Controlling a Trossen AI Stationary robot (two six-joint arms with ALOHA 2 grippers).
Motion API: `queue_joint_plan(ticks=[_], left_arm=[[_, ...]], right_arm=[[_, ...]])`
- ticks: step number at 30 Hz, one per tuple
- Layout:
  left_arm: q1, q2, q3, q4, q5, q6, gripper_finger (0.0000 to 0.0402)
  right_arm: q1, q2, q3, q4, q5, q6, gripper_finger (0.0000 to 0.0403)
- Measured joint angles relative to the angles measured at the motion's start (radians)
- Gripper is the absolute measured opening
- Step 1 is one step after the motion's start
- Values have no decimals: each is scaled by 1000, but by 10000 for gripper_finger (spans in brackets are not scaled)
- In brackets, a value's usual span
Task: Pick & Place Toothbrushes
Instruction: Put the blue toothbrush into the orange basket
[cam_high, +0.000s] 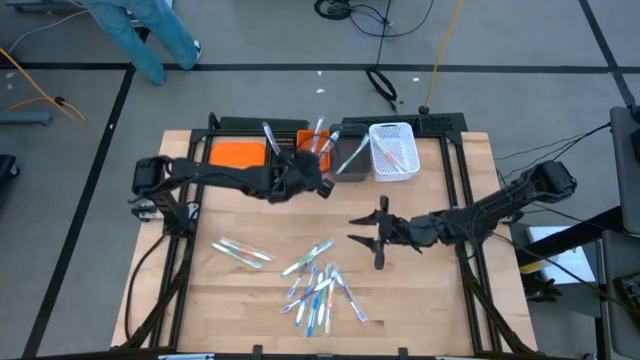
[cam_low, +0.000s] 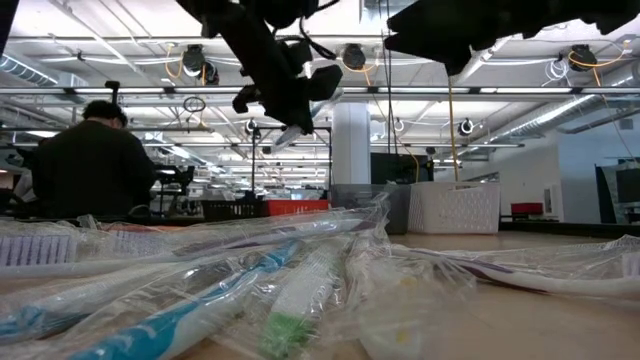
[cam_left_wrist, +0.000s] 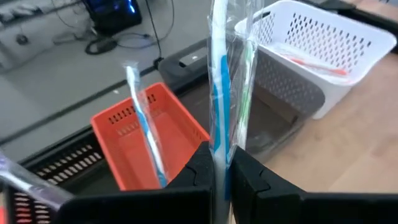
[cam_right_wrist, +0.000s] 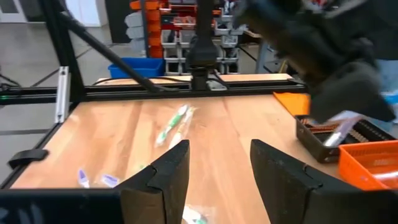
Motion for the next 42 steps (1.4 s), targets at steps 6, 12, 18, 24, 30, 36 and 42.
queue_joint_plan(ticks=[6,12,18,24,30,36,42], left_arm=[[72,0,0,47,65,1,9],[132,0,-32,149,138,-2,9],[200,0,-117,306,191,-24,9],[268,0,-201,422,223,-51,9],[323,0,-254,533,233,-80,9],[342,0,-260,553,240,-91,10],[342,35,-259,587,240,-83,9]], right_arm=[[43,0,0,0,1,-2,160],[62,0,0,0,2,-20,160],[65,0,0,0,2,-32,160],[65,0,0,0,3,-55,160],[62,0,0,0,6,-85,160],[41,0,0,0,7,-100,160],[22,0,0,0,6,-108,160]])
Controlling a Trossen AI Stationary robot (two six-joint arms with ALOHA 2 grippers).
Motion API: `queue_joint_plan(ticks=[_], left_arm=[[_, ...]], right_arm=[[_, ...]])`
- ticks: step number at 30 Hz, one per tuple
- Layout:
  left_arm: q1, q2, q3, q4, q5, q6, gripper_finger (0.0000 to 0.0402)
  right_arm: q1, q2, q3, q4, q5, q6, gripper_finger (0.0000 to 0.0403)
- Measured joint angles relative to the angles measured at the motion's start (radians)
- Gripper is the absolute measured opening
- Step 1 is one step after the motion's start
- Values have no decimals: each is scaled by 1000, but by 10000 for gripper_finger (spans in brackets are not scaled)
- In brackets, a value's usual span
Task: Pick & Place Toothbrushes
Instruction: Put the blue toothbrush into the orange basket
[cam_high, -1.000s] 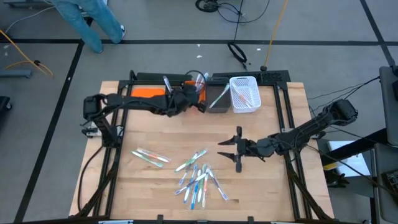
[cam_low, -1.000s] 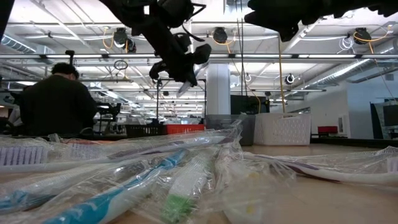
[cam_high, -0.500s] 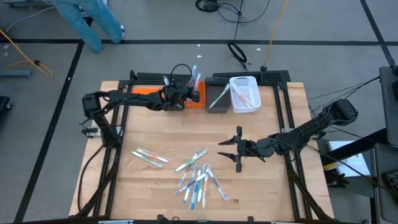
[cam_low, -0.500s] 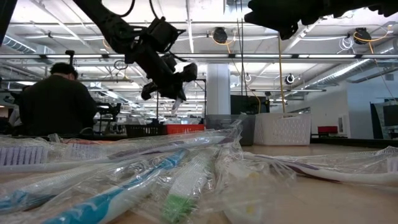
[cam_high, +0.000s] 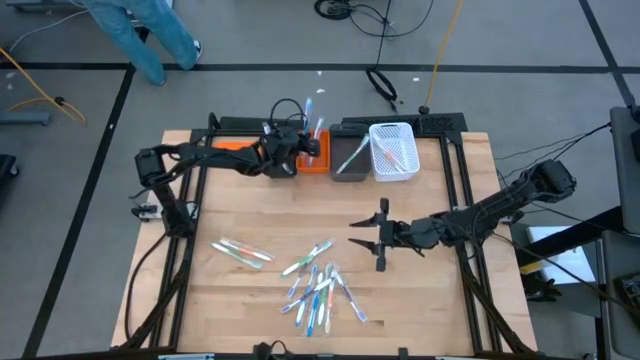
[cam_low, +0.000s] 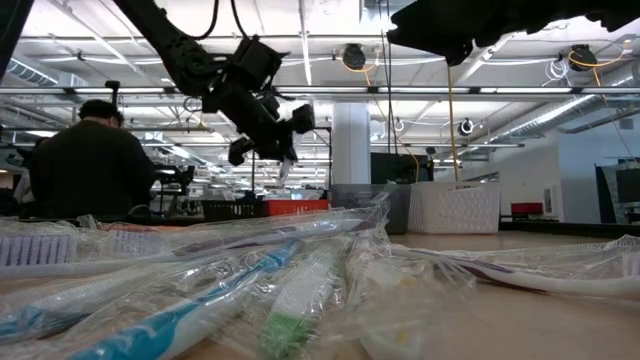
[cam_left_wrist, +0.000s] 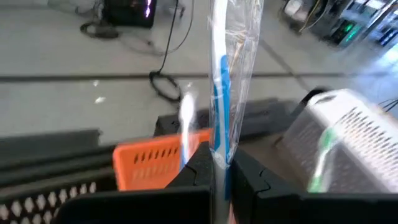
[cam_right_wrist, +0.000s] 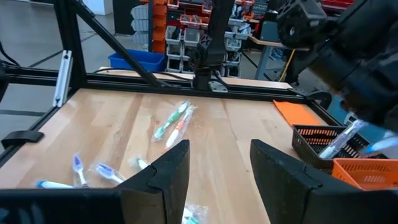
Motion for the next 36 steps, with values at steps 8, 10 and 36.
queue_joint_plan(ticks=[8,10,36], left_arm=[[8,97,-1,68,8,-25,12],[10,97,-1,64,6,-25,9],[1,97,0,20,13,-27,41]], right_arm=[[-11,0,0,-10,-3,0,160],[-11,0,0,-10,-3,0,160],[-11,0,0,-30,-4,-11,160]])
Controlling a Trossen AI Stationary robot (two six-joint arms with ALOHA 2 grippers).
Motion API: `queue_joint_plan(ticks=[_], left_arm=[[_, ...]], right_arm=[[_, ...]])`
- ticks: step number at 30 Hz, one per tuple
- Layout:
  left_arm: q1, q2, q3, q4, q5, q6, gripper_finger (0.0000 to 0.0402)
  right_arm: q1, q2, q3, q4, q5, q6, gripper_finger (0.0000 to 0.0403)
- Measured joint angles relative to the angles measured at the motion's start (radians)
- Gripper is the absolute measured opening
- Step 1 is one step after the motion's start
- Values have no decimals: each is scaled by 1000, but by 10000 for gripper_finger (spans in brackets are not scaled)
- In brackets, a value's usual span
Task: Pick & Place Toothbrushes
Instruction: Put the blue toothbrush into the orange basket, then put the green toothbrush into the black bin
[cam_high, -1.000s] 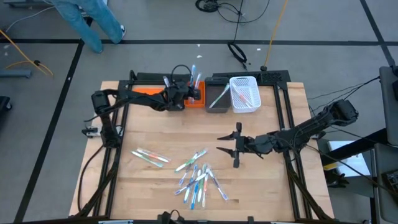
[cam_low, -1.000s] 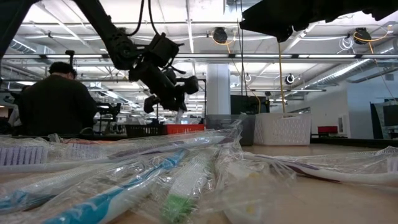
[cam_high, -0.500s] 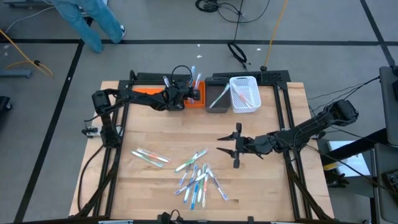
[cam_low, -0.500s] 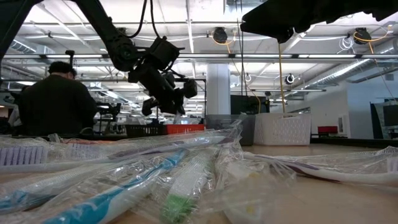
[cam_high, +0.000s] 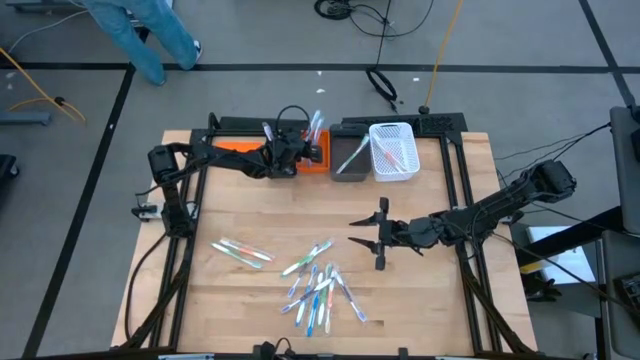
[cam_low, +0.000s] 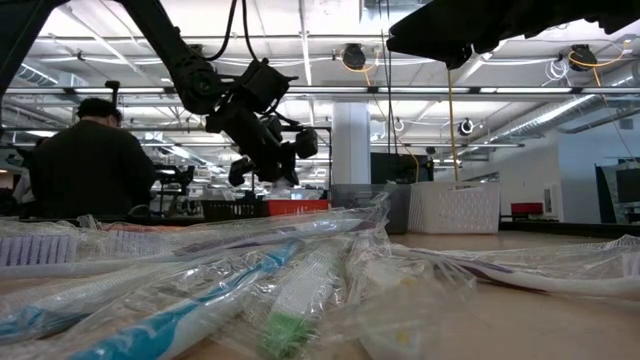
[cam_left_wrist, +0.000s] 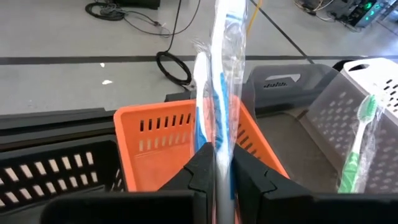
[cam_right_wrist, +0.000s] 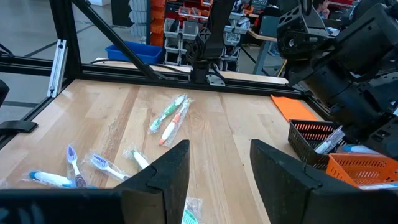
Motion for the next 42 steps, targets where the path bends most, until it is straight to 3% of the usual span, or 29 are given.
queue_joint_plan(ticks=[13,20,30,38,42], left_arm=[[0,13,1,17,-4,7,46],[9,124,2,136,11,-30,109],[10,95,16,161,45,64,154],[-8,55,22,138,171,130,152],[-45,-23,22,12,257,194,152]], right_arm=[[0,0,0,0,0,-6,160],[-7,0,0,-2,0,-13,160],[-21,0,0,-46,1,4,160],[-26,0,0,-60,0,23,160],[-26,0,0,-77,0,47,160]])
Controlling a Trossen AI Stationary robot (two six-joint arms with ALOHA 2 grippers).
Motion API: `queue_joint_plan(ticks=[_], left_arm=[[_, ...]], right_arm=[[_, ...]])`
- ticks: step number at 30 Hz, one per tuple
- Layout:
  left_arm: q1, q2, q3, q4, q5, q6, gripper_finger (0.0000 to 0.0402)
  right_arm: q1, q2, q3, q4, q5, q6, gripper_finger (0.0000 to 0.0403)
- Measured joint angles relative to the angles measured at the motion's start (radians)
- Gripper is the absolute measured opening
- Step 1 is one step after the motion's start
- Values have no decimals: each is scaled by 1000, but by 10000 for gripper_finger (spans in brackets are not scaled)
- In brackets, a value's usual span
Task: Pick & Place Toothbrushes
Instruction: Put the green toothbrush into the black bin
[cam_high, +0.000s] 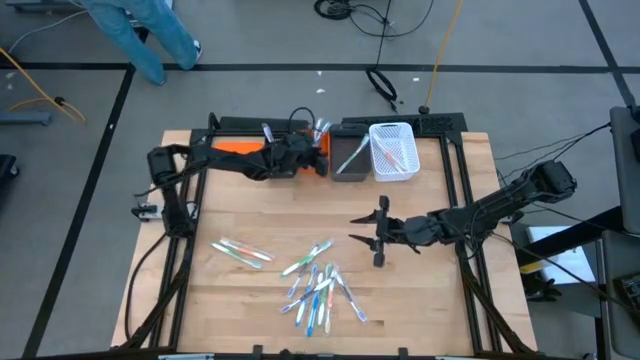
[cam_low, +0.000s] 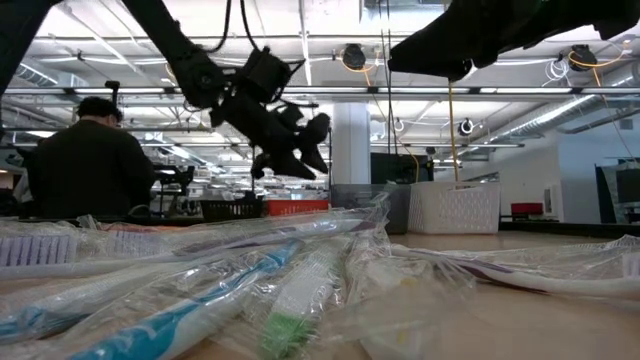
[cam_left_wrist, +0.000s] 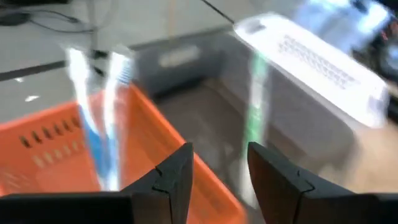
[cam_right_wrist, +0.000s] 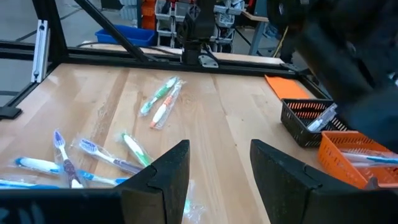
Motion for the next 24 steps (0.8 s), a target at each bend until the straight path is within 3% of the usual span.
queue_joint_plan(ticks=[12,24], left_arm=[[-224,-256,0,-520,40,11,152],[-564,-272,0,-647,28,-150,152]], right_arm=[[1,0,0,-7,0,47,160],[1,0,0,-5,-3,82,160]])
